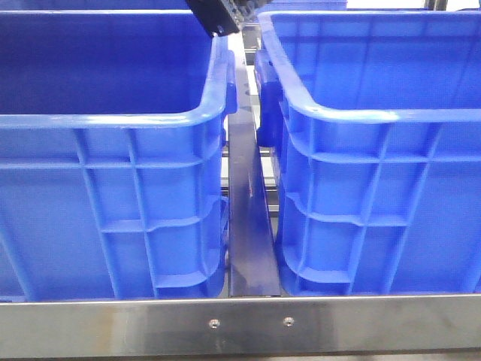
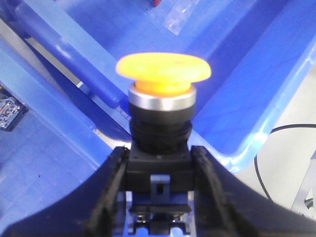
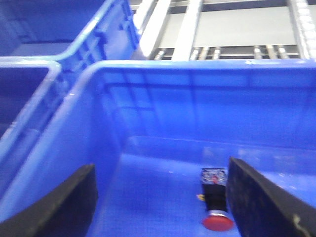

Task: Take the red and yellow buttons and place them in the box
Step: 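Lift the yellow button and pass it to the right gripper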

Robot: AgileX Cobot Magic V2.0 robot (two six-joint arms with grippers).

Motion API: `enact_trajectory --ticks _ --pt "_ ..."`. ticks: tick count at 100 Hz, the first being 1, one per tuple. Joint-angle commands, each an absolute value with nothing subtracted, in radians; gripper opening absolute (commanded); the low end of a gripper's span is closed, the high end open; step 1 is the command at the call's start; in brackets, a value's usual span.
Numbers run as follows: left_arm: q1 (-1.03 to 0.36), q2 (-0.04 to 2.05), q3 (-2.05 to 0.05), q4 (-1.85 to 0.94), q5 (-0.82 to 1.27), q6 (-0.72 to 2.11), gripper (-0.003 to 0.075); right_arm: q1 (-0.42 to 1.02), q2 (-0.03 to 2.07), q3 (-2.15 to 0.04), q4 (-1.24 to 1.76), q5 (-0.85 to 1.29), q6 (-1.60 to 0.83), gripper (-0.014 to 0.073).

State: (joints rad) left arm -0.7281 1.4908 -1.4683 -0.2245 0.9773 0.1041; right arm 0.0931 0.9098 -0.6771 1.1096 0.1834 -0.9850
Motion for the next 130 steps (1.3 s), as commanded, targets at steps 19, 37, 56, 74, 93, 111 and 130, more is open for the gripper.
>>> enact_trajectory --ticks 19,37,56,74,93,111,130 --pt "-0.736 1.455 -1.500 -0.247 0.922 0.107 0.0104 0.089 0.988 -0.871 1.160 0.460 -0.798 0.0557" --pt "-0.736 1.455 -1.500 -0.247 0.922 0.107 0.0104 0.089 1.128 -1.013 1.170 0.736 -0.579 0.0557" --pt "-0.736 1.455 -1.500 -0.247 0.922 0.107 0.0104 0.089 1.285 -1.142 1.291 0.935 -0.554 0.0557" --pt "-0.736 1.455 -1.500 -0.247 0.921 0.107 0.0104 0.092 1.392 -1.191 1.329 0.998 -0.554 0.0557" --pt "-0.736 1.455 -1.500 -0.247 0.921 0.107 0.0104 0.123 1.422 -1.196 1.333 1.013 -0.554 0.0557" --pt "-0.736 1.455 -1.500 -0.247 0.921 0.107 0.0104 0.182 1.422 -1.196 1.333 1.013 -0.554 0.0557" --pt "-0.736 1.455 -1.500 -0.247 0.921 0.107 0.0104 0.199 1.422 -1.196 1.333 1.007 -0.554 0.0554"
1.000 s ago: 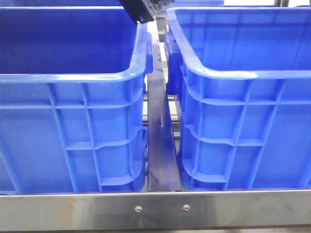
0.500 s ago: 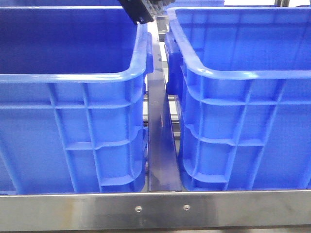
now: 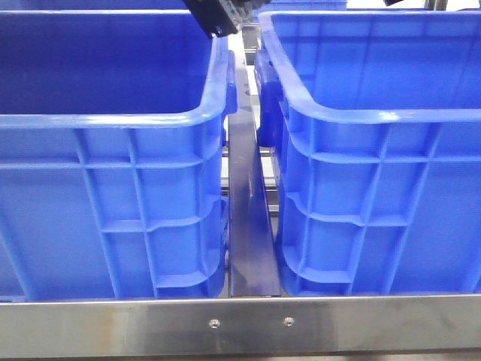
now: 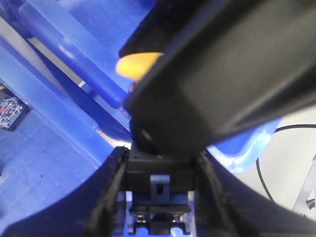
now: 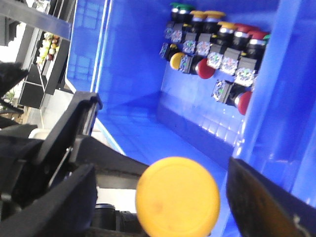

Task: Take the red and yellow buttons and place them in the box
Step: 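Lift the yellow button and pass it to the right gripper, then carry the yellow button over the bin with the right gripper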

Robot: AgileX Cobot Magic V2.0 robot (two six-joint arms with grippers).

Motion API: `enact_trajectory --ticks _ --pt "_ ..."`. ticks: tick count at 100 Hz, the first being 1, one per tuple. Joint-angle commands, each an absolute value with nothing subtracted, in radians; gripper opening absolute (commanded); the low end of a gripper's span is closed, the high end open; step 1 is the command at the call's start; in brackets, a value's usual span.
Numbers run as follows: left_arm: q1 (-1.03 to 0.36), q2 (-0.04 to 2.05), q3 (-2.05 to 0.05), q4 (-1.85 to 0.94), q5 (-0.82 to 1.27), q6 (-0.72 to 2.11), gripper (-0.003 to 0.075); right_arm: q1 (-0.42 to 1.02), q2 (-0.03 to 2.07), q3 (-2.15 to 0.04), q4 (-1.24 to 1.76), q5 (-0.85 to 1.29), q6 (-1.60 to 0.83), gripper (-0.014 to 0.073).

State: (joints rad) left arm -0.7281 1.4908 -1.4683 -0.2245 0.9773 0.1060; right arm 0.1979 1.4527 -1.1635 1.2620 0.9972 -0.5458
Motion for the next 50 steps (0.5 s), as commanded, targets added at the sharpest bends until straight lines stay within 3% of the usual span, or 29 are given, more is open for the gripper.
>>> enact_trajectory --ticks 1,9,24,33,40,50 --pt "-0.736 1.455 -1.500 -0.247 0.921 0.107 0.0104 0.199 1.422 -1.196 1.333 1.007 -0.554 0.0552" --pt "-0.736 1.455 -1.500 -0.247 0.922 0.107 0.0104 0.199 1.422 -1.196 1.333 1.007 -0.554 0.0495" --pt "-0.736 1.455 -1.500 -0.247 0.922 0.107 0.0104 0.199 1.422 -1.196 1.333 1.007 -0.554 0.0279" --pt "-0.736 1.455 -1.500 -0.247 0.922 0.107 0.0117 0.199 1.422 -1.196 1.333 1.007 -0.554 0.0237" --pt "-0.736 1.455 -1.500 -0.247 0.922 0.107 0.0180 0.199 1.422 -1.196 1.333 1.007 -0.554 0.0238" --pt "-0.736 1.455 -1.500 -0.247 0.919 0.107 0.0365 0.199 1.422 -1.196 1.333 1.007 -0.554 0.0238"
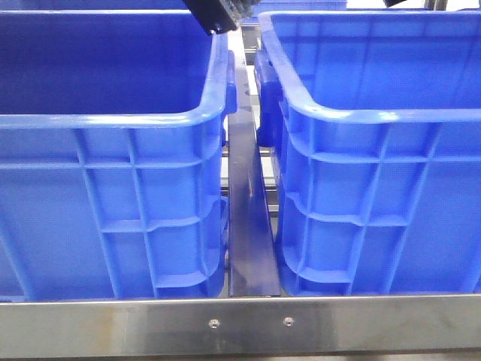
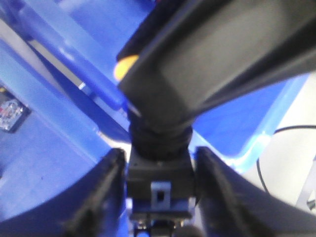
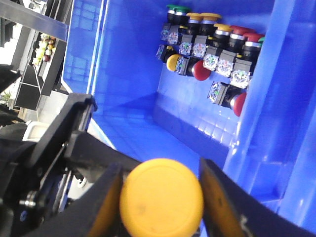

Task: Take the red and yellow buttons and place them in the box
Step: 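Carry the yellow button over the bin with the right gripper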

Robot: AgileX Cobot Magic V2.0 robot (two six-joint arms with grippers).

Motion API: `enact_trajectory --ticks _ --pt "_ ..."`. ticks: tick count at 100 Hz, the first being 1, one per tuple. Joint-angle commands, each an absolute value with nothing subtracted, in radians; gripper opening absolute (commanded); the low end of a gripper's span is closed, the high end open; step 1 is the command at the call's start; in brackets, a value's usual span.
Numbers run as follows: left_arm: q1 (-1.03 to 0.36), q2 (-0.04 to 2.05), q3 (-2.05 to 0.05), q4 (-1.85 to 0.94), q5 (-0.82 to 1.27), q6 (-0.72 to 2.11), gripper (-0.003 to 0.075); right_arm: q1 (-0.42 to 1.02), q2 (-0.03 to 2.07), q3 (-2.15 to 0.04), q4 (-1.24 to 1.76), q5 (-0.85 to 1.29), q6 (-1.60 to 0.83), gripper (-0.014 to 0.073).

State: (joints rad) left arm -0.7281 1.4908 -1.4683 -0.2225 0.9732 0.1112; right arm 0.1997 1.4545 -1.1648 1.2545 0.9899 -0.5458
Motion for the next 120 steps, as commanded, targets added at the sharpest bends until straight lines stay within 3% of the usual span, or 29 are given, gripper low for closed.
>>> enact_trajectory --ticks 1,7,15,66,120 --pt "-0.736 1.455 -1.500 -0.247 0.919 0.107 0.0378 0.199 1.422 -1.196 1.333 1.007 -0.554 0.0238" --pt "-0.736 1.455 -1.500 -0.247 0.921 0.107 0.0479 0.199 1.422 -1.196 1.333 1.006 -0.554 0.0237" --pt "-0.736 1.455 -1.500 -0.247 0.921 0.107 0.0531 0.192 1.422 -1.196 1.333 1.002 -0.555 0.0237" --pt "-0.736 1.455 -1.500 -0.247 0.932 0.107 0.0526 -0.141 1.420 -1.234 1.288 0.899 -0.962 0.0237" --pt "-0.736 1.455 -1.500 -0.247 0.932 0.107 0.0526 -0.154 1.445 -1.140 1.087 0.322 -1.082 0.0237"
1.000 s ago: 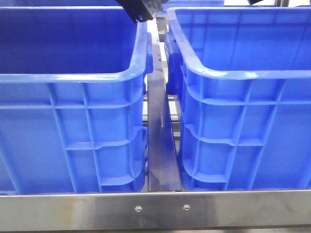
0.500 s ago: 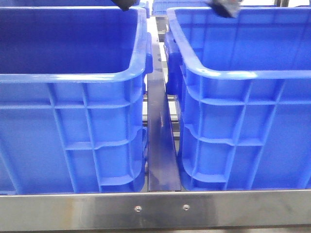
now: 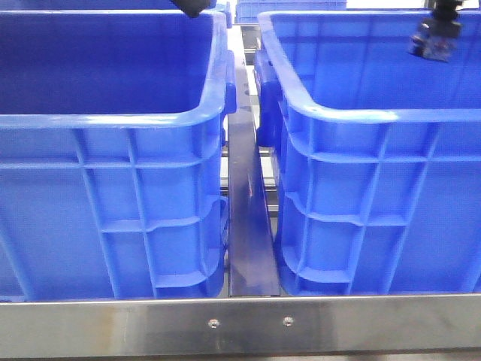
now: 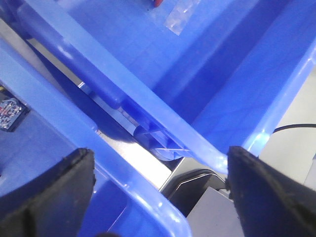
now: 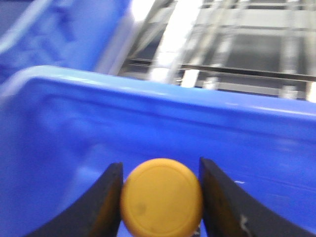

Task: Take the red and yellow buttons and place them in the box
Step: 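Carry the yellow button over the bin with the right gripper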

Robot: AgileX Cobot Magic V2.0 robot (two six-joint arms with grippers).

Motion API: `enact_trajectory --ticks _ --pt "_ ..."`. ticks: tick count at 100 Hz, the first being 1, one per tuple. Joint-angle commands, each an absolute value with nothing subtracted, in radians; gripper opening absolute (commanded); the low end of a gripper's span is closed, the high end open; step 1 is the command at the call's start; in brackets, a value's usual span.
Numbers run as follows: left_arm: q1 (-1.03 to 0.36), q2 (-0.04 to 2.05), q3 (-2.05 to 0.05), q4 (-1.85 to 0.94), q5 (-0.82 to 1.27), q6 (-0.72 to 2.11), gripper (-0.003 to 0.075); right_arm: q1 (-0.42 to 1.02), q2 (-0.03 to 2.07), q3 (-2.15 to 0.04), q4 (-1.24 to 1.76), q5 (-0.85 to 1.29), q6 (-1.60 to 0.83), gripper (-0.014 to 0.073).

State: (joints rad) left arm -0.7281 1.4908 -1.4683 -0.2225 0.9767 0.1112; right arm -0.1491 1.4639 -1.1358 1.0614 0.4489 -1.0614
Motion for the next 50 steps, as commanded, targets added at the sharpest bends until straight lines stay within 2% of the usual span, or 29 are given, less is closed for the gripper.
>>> enact_trajectory --ticks 1,19,50 --pt "-0.736 1.455 -1.500 -0.247 0.932 0.107 0.0526 -0.154 1.447 -1.139 1.087 0.314 -1.082 0.0237" --pt "-0.736 1.455 -1.500 -0.247 0.932 0.107 0.0526 -0.150 1.522 -1.138 1.087 0.171 -1.082 0.0237" --pt "-0.736 1.455 -1.500 -0.256 0.930 0.107 0.0526 -0.148 1.644 -1.147 1.087 0.060 -1.088 0.0237"
